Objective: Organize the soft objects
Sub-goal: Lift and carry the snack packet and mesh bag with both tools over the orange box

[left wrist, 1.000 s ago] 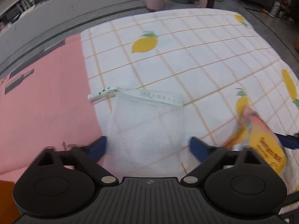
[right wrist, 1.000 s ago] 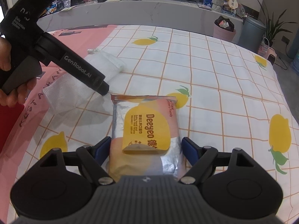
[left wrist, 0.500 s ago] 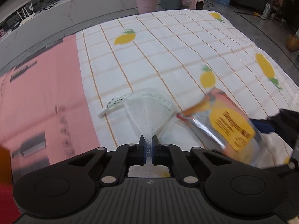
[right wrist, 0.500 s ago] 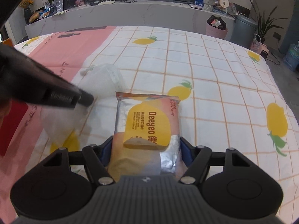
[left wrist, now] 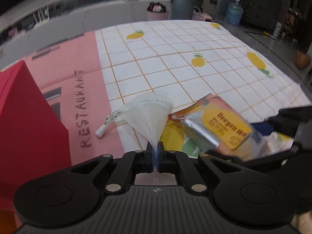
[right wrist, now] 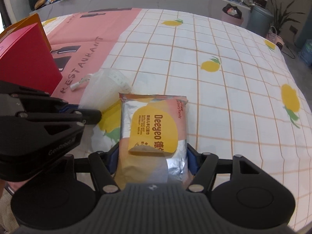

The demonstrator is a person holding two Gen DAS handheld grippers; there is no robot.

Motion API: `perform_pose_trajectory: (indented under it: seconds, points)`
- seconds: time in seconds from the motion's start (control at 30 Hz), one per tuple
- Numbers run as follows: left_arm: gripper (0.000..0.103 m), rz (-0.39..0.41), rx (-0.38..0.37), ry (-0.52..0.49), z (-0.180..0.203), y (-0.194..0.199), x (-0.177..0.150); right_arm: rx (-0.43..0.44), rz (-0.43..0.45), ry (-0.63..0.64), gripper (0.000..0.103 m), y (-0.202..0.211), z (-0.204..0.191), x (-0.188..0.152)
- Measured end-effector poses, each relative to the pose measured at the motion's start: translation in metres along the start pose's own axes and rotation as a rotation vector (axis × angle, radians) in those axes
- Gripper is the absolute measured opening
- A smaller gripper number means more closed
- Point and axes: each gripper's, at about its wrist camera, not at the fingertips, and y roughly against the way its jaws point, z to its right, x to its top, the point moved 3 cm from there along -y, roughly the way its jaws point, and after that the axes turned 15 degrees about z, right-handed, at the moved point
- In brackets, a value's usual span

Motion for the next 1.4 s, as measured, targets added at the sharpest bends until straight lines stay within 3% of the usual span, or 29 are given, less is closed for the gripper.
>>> perform_pose_trajectory:
  seconds: [0.07, 0.13, 0.33, 0.53, 0.7, 0.8, 0.9, 1.1, 1.23, 1.4]
  points:
    - [0.002, 0.042, -0.004, -0.065, 0.009, 0.008, -0.009, -0.016, 0.006, -0.012, 0.06, 0.007, 0.001, -0.004]
    - [0.002, 0.054, -0.021, -0.048, 0.014, 0.017, -0.016, -0.033, -0.006, -0.074, 0.06, 0.013, 0.006, -0.009]
    - [0.002, 0.041, -0.034, -0.066, 0.021, 0.037, -0.034, -0.066, -0.024, -0.062, 0.059, 0.03, -0.003, -0.025]
    - [0.002, 0.103, -0.073, -0.101, 0.021, 0.044, -0.038, -0.12, 0.023, -0.125, 0.057, 0.032, -0.005, -0.026]
    - [0.002, 0.086, -0.101, -0.08, 0.02, 0.048, -0.032, -0.16, 0.043, -0.165, 0.056, 0.032, -0.006, -0.026]
    - [0.002, 0.088, -0.104, -0.092, 0.018, 0.049, -0.016, -0.176, 0.045, -0.214, 0.056, 0.03, -0.001, -0.02]
    - [0.002, 0.088, -0.141, -0.021, 0.01, 0.048, 0.01, -0.204, 0.063, -0.245, 0.056, 0.028, 0.006, -0.007]
    - [0.002, 0.121, -0.109, 0.029, -0.017, 0.041, 0.067, -0.269, 0.075, -0.319, 0.056, 0.015, 0.018, 0.032]
    - [0.002, 0.162, -0.072, 0.086, -0.06, 0.04, 0.105, -0.313, 0.103, -0.389, 0.056, 0.008, 0.019, 0.066]
    - [0.002, 0.205, 0.045, 0.121, -0.135, 0.049, 0.138, -0.284, 0.147, -0.443, 0.056, -0.001, -0.008, 0.111]
